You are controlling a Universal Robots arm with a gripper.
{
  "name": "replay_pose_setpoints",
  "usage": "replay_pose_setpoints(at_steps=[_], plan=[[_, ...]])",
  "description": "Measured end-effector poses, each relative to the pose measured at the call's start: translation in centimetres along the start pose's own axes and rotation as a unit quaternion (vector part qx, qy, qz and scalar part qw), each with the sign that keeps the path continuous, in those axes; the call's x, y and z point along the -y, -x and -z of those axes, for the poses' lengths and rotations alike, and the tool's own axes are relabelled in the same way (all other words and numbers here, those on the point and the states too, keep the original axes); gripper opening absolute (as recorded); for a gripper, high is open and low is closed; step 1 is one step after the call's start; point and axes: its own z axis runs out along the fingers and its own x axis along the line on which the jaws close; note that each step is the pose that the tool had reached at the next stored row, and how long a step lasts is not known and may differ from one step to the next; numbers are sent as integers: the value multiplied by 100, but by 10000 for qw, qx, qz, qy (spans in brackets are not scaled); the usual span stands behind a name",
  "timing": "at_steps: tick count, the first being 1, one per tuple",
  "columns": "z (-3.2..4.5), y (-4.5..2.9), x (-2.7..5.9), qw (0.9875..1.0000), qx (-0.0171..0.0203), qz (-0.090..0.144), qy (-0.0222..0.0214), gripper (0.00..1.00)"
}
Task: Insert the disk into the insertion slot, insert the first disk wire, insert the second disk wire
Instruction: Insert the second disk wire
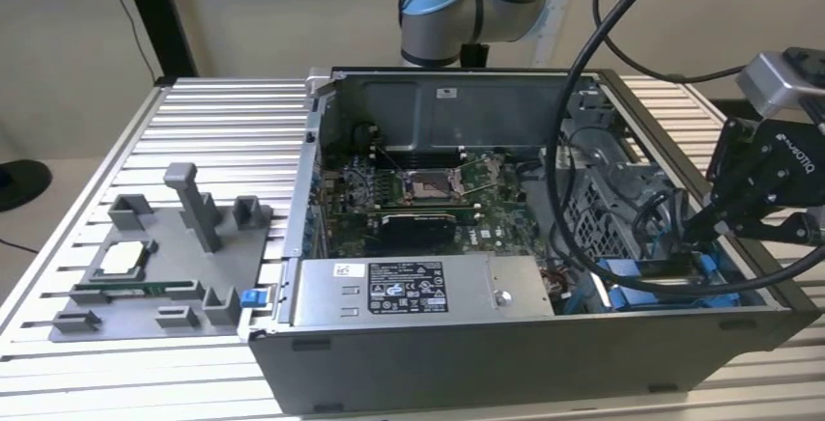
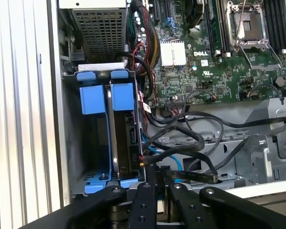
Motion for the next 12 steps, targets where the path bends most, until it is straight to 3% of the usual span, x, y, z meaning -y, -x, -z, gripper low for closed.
replay_pose_setpoints(at_steps=[4,12], plan=[[31,4,-7,10000,5,0,10,0],[264,26,-120,10000,5,-1,16,0]])
